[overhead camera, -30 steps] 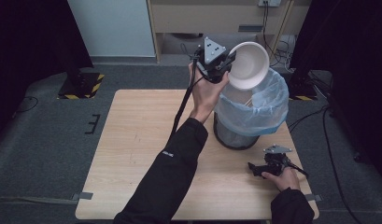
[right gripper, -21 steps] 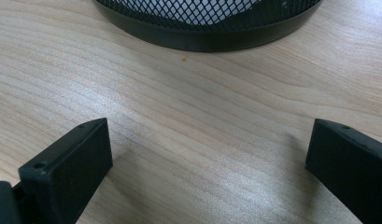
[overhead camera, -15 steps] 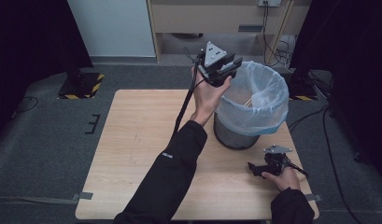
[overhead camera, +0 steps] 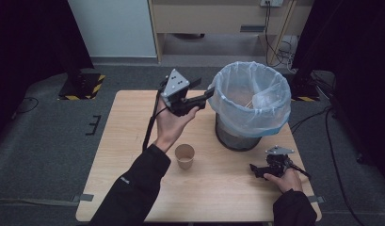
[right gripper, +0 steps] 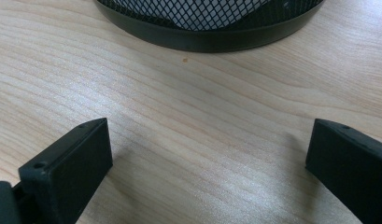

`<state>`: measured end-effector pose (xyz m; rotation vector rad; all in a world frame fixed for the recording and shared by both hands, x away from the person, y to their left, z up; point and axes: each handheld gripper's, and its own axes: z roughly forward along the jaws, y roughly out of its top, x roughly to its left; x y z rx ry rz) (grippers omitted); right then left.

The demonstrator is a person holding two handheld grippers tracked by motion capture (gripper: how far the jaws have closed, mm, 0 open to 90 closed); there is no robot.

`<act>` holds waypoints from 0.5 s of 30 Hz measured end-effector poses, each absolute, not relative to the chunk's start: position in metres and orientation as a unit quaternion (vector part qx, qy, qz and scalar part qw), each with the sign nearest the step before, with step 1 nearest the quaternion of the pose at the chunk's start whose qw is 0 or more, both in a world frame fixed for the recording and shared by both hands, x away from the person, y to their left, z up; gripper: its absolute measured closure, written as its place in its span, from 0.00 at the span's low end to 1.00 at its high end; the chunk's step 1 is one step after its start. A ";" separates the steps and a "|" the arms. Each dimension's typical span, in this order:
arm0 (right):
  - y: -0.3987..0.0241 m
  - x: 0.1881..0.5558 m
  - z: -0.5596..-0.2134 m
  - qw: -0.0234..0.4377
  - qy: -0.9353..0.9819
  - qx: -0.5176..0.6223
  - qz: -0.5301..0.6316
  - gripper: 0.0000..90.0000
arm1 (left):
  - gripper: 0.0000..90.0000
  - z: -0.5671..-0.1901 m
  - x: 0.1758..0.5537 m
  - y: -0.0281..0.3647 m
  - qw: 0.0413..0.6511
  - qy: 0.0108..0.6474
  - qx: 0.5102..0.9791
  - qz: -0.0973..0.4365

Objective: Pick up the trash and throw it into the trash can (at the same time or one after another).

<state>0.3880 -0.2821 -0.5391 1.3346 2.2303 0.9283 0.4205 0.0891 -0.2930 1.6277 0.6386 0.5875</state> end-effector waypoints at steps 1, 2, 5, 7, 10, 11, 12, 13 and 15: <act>-0.282 0.388 -0.539 0.189 0.793 0.475 0.330 0.01 | 0.45 -0.298 0.418 0.094 0.600 0.278 0.706 0.253; -0.282 0.388 -0.539 0.190 0.794 0.474 0.330 0.01 | 0.45 -0.304 0.415 0.099 0.594 0.278 0.710 0.254; -0.282 0.388 -0.539 0.190 0.794 0.474 0.330 0.01 | 0.43 -0.319 0.407 0.111 0.583 0.288 0.718 0.249; -0.282 0.388 -0.539 0.190 0.794 0.474 0.330 0.01 | 0.41 -0.329 0.403 0.116 0.573 0.293 0.724 0.249; -0.282 0.388 -0.539 0.190 0.794 0.474 0.330 0.01 | 0.39 -0.345 0.398 0.122 0.563 0.299 0.730 0.248; -0.282 0.388 -0.539 0.190 0.794 0.474 0.330 0.01 | 0.38 -0.351 0.397 0.123 0.558 0.300 0.733 0.247; -0.282 0.388 -0.539 0.190 0.794 0.474 0.330 0.01 | 0.38 -0.357 0.395 0.125 0.554 0.302 0.737 0.244; -0.282 0.388 -0.539 0.190 0.794 0.474 0.330 0.01 | 0.38 -0.364 0.394 0.126 0.549 0.303 0.741 0.240; -0.282 0.388 -0.539 0.190 0.794 0.473 0.330 0.01 | 0.37 -0.378 0.391 0.129 0.542 0.309 0.747 0.231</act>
